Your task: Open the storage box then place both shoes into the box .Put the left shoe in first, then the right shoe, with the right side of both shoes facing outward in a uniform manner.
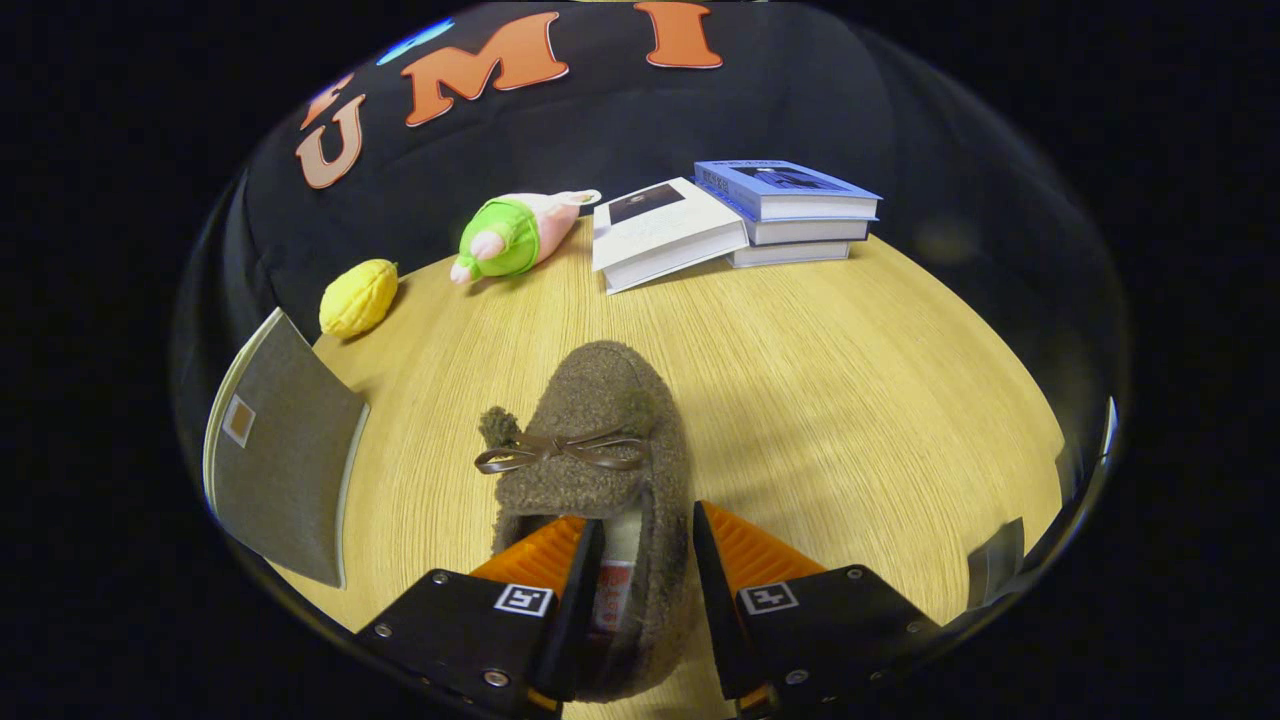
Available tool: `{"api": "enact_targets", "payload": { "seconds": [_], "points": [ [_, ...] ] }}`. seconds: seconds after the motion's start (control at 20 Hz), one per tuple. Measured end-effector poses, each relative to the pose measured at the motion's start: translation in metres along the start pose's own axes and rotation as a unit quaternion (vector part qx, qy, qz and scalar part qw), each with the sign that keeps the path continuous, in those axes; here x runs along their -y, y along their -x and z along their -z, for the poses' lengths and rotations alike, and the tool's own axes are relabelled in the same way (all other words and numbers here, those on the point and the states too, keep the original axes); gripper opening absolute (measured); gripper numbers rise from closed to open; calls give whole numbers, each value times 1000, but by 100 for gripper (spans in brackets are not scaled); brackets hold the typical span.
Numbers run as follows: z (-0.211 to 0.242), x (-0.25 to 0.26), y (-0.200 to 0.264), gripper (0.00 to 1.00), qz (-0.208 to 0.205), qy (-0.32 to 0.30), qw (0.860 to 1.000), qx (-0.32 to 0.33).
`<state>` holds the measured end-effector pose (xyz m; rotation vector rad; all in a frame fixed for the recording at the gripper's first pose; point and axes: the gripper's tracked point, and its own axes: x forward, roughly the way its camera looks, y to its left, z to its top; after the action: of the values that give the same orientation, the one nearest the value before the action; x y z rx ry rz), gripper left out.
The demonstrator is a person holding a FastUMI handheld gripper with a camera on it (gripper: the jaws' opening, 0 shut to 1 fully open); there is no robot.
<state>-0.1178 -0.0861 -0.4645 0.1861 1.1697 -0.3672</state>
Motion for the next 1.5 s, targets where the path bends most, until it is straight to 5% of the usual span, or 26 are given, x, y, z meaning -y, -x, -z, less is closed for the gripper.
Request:
{"api": "enact_targets", "payload": {
  "seconds": [0.15, 0.3, 0.4, 0.85, 1.5],
  "points": [
    [-3, 5, -4, 42, 7, -3, 1000, 3],
    [-6, 13, -9, 13, 10, -41, 999, 6],
    [-6, 14, -6, 6, 9, -51, 999, 12],
    [-39, -16, 32, 5, -19, -129, 990, 51],
    [-96, -194, 106, 4, -177, -86, 977, 79]
  ]
}}
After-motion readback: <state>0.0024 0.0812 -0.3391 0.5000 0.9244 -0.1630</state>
